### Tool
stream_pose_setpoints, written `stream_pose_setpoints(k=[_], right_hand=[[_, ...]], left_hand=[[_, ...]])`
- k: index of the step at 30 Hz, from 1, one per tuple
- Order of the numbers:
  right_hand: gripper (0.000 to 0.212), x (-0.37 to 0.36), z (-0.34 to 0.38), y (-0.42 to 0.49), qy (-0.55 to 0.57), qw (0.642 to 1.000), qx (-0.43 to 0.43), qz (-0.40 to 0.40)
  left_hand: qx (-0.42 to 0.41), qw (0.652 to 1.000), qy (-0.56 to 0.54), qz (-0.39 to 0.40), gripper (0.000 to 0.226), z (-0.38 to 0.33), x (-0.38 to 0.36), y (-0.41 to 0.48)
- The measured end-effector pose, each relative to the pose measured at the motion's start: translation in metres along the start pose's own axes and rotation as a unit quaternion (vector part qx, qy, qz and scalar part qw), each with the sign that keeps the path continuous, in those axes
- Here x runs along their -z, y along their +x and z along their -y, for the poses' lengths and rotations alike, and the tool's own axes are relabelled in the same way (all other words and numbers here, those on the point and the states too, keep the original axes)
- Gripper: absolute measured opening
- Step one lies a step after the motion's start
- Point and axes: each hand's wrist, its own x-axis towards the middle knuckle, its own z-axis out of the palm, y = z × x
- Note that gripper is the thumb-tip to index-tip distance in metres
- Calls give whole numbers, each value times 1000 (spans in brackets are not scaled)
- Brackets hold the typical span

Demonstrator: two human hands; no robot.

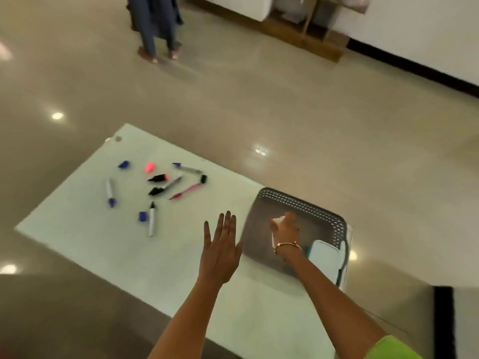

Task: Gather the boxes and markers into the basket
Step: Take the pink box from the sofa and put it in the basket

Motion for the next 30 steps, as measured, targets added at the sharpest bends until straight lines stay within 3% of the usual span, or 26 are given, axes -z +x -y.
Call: stream_pose_setpoints(k=[3,7,11,14,17,20,30], right_hand=[[34,27,-57,42,-5,997,-73,-14],[44,57,-100,81,-18,988,-151,-33],[53,80,-116,106,-8,997,-75,3],[65,85,-131,122,-74,996,-16,47],[76,80,-158,135,-118,984,86,102],[72,74,-177,145,-196,957,149,150],[70,65,-195,155,-295,911,231,168]], left_hand=[[-32,999,6,18,57,-43,-16,27],[-53,998,18,37,58,-77,-37,58],[-77,995,33,58,58,-96,-58,80],[-94,992,49,64,58,-103,-73,90],[-107,991,50,63,58,-104,-87,100],[-115,990,57,64,59,-100,-100,110],[-155,982,93,55,61,-102,-118,127]])
